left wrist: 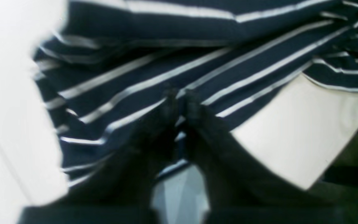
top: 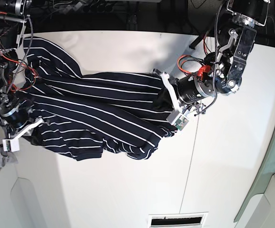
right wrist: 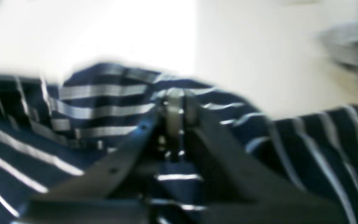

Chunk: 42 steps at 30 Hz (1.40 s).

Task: Layout the t-shirt on the table in an organized manner, then fold the t-shirt properly
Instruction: 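Grasp the shirt body with both grippers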

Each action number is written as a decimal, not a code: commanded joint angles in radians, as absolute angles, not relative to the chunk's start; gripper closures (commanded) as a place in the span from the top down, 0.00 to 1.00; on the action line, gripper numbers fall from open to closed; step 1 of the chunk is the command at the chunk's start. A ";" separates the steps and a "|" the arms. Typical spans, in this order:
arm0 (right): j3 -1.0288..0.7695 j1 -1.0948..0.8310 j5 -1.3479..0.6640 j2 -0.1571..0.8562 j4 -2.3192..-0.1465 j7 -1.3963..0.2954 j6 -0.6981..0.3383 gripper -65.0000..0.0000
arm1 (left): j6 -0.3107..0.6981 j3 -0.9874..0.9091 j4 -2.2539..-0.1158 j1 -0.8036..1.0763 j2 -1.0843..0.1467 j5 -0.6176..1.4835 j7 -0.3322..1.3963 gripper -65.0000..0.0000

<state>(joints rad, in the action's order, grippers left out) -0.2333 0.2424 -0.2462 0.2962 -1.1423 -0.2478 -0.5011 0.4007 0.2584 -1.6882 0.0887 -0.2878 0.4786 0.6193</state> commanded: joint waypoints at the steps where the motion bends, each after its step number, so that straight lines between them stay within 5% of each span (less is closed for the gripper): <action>1: -0.210 0.276 -0.229 0.310 -1.153 -0.212 -0.502 0.00 | 0.405 0.254 -1.705 0.092 -0.286 0.490 0.598 0.00; 10: -0.004 0.392 -0.070 0.271 -0.931 -0.199 -0.501 0.00 | 0.405 0.257 -1.597 0.163 -0.204 0.495 0.556 0.00; 22: 0.010 0.385 -0.068 0.268 -0.871 -0.176 -0.501 0.00 | 0.302 0.255 -1.380 0.049 -0.095 0.415 0.527 0.00; 27: 0.010 0.385 -0.068 0.269 -0.871 -0.176 -0.501 0.00 | 0.306 0.255 -1.393 0.042 -0.104 0.386 0.541 0.00; 33: 0.010 0.385 -0.068 0.269 -0.871 -0.176 -0.501 0.00 | 0.424 0.256 -1.585 0.076 -0.105 0.463 0.632 0.00; 42: 0.010 0.387 -0.068 0.269 -0.871 -0.175 -0.501 0.00 | 0.362 0.256 -1.526 0.052 -0.105 0.391 0.542 0.00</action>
<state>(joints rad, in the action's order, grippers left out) 0.0143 0.3618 -0.0589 0.2600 -0.8589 -0.1909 -0.5011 0.3557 0.2558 -1.5085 0.0689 -0.1078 0.3756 0.5602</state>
